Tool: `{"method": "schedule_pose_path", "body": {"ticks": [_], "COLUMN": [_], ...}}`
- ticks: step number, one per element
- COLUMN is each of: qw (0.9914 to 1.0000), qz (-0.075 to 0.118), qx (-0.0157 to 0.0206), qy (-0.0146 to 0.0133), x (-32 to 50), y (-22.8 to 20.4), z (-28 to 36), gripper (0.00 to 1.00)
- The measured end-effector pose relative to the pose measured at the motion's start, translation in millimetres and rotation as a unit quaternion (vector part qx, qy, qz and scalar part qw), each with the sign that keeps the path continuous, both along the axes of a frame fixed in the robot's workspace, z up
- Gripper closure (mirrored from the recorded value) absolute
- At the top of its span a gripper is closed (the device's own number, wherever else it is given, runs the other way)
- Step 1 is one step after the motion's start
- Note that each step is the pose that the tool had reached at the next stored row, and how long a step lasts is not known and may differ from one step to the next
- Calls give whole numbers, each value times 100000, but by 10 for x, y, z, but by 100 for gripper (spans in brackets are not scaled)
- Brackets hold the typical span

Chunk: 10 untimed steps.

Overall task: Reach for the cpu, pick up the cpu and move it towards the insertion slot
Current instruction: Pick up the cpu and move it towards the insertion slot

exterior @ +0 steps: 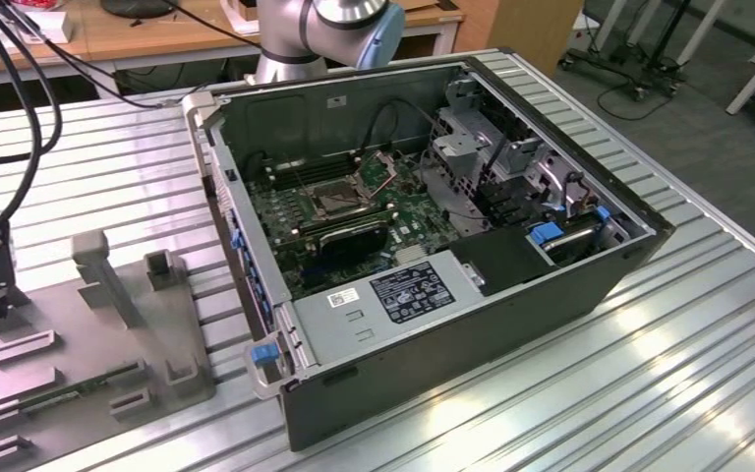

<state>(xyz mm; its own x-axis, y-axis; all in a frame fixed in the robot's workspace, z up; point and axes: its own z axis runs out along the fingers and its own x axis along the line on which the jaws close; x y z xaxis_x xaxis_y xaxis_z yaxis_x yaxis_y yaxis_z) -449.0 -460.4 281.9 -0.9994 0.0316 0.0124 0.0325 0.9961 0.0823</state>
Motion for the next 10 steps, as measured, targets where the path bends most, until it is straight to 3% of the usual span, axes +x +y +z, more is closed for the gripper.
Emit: {"method": "schedule_pose_path", "body": {"ticks": [10], "qw": [100000], "qz": [2], "qx": [4], "qy": [-6], "x": [0], "y": [0], "z": [109], "gripper": [46]}}
